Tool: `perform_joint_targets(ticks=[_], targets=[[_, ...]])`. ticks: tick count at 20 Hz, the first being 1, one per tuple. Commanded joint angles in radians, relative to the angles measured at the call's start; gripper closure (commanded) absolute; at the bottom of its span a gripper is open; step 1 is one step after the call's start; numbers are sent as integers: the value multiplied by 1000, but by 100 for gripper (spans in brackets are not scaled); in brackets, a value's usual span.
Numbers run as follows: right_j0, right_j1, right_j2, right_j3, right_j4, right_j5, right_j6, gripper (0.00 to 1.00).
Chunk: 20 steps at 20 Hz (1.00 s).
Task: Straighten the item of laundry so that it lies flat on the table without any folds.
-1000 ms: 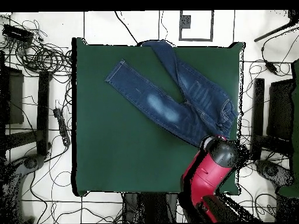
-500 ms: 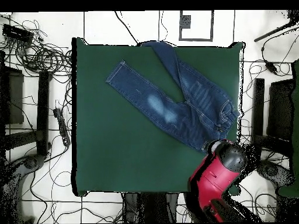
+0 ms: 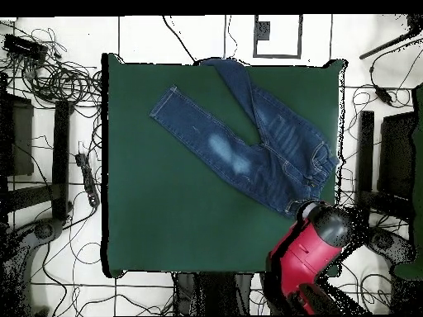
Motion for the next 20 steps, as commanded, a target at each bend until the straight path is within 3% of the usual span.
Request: perform_joint_targets(ticks=[1,12,20], targets=[[75,23,118,19,130,-72,54,0],[99,38,238,-113,306,-206,14,0],[119,88,260,-214,294,-241,96,0]])
